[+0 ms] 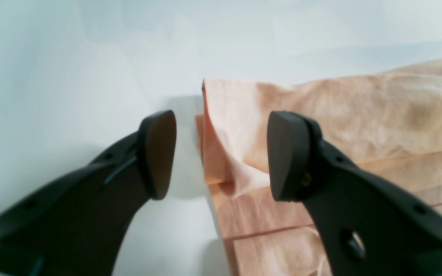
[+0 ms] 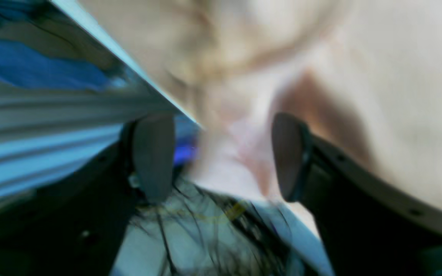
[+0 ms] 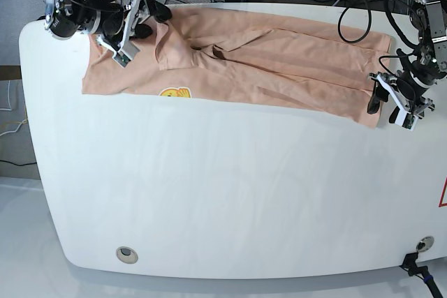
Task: Fold the T-shirt properly
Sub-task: 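Fold the sleeve over onto the shirt with the right gripper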
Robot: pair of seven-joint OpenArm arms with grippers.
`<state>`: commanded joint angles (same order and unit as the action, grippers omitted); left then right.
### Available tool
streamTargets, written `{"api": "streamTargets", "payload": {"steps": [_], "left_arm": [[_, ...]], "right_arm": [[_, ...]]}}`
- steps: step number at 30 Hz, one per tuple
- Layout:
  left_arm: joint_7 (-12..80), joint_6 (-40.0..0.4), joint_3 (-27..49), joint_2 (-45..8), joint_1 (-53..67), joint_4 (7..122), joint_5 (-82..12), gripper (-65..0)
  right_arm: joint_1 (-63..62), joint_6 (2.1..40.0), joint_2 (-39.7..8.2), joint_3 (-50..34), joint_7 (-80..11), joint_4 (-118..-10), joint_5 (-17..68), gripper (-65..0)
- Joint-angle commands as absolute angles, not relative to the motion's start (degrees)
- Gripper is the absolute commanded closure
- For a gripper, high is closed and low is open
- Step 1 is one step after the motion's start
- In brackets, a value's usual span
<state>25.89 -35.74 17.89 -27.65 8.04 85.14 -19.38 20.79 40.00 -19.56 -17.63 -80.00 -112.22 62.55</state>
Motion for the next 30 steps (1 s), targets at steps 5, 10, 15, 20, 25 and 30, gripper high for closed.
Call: {"api": "streamTargets", "payload": {"steps": [5,10,15,20,25,30], "left_arm": [[25.9,-35.6,17.8,-27.6,8.0,85.1,-19.4,-35.4],[25.9,-35.6,17.8,-27.6,8.0,85.1,-19.4,-35.4],[25.9,-35.6,17.8,-27.6,8.0,85.1,-19.4,-35.4],[25.9,-35.6,17.8,-27.6,8.0,85.1,-19.4,-35.4],[25.9,-35.7,17.8,-27.6,8.0,85.1,-19.4,-35.4],[25.9,-35.7,17.8,-27.6,8.0,85.1,-19.4,-35.4]], "right_arm": [[13.2,40.0,-19.4,-18.0,-80.0,-110.7,61.7,-39.7],[8.8,40.0,-17.6,-17.7,-80.0,-109.1,50.8,-39.7],[7.7,40.0,-14.5,-17.6,-79.4,-109.1,44.1,-39.7],[8.2,40.0,-13.4,-17.5,-79.4,-107.6,44.1,-39.7],[9.1,40.0,-13.4,-17.5,-78.1,-104.5,44.1,-39.7],[9.1,40.0,-12.5,-17.5,-78.1,-104.5,44.1,-39.7]]}}
